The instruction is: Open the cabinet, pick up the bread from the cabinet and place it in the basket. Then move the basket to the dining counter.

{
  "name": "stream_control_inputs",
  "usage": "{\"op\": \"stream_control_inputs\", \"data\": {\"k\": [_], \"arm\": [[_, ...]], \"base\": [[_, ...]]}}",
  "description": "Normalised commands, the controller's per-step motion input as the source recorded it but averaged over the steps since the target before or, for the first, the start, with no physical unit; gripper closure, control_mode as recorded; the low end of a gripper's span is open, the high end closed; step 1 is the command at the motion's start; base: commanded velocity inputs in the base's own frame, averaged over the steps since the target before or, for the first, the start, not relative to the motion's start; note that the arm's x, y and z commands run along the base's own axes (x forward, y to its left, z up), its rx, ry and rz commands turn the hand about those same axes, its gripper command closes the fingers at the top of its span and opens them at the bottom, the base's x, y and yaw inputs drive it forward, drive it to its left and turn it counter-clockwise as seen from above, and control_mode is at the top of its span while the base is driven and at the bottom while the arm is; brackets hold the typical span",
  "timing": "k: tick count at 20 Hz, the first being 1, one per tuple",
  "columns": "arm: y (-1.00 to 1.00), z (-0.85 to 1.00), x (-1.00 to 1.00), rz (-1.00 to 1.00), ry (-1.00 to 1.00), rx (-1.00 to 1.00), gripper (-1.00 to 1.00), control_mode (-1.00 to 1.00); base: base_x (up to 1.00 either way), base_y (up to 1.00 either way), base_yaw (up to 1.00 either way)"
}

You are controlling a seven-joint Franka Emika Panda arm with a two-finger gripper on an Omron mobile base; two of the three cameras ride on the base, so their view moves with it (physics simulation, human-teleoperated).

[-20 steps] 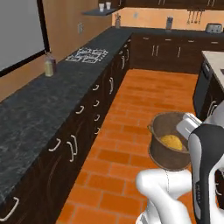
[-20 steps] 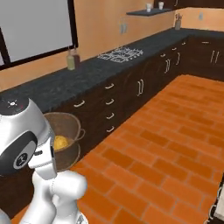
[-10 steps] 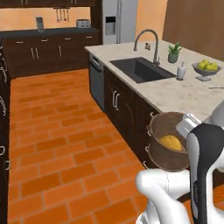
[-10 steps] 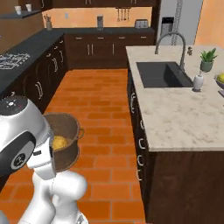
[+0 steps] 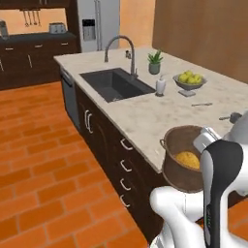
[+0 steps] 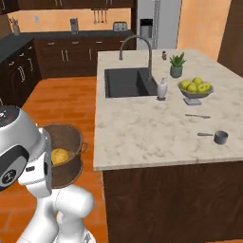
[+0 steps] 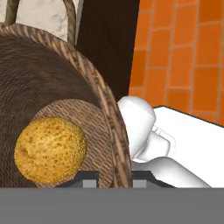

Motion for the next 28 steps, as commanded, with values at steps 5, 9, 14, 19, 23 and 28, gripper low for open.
{"op": "stream_control_inputs", "data": {"k": [5, 9, 14, 19, 23, 28], "arm": [[0.0, 0.0, 0.0, 0.0, 0.0, 0.0, 1.0, 1.0], [0.0, 0.0, 0.0, 0.0, 0.0, 0.0, 1.0, 1.0], [0.0, 0.0, 0.0, 0.0, 0.0, 0.0, 1.0, 1.0], [0.0, 0.0, 0.0, 0.0, 0.0, 0.0, 1.0, 1.0], [-0.02, -0.06, 0.22, 0.05, 0.0, 0.0, 1.0, -1.0], [-0.1, -0.49, 1.0, 0.1, 0.0, 0.0, 1.0, -1.0]], "base": [[1.0, -0.95, 0.09], [0.13, -1.0, 0.25], [0.36, -0.68, 0.46], [0.28, -0.46, 0.34], [0.07, -0.12, 0.22], [0.0, 0.0, 0.0]]}}
